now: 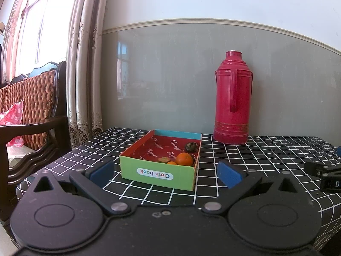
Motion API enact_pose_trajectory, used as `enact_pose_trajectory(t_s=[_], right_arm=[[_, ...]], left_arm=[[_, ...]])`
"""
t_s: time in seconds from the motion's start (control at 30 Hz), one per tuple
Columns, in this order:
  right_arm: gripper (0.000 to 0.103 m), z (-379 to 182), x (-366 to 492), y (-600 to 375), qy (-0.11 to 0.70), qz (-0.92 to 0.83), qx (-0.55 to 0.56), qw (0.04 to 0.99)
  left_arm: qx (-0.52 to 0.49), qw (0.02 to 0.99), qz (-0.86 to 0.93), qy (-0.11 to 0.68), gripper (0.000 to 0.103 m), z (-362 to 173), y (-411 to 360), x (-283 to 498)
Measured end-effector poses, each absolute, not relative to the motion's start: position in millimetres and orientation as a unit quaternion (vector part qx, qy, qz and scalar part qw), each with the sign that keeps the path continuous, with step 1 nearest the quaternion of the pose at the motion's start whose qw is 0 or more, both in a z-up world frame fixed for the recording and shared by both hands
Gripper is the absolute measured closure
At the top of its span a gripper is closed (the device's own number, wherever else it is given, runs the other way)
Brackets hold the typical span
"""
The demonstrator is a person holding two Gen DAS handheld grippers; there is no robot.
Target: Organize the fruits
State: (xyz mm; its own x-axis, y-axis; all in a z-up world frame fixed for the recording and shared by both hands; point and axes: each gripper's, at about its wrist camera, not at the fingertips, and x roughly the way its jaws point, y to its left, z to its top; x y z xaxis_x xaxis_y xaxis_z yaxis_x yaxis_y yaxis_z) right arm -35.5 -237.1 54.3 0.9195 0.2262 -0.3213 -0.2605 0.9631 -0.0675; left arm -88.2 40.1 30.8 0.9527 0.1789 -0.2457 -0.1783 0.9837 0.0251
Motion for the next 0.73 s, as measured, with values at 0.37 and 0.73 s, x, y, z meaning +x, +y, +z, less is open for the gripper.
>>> enact_pose_trajectory(t_s=[0.37,0.73], right_arm=[[0.000,54.5,-35.8,-236.9,0.157,0.124,-0.055,0.978],[0.000,54.0,-35.7,-237.1,0.158,0.124,-0.053,0.978]], left_arm=[[0.002,0.988,0.090,0.123,0.006,31.4,41.7,-88.3],[0.003,0.989,0.087,0.118,0.006,30.3,43.3,-92.0]])
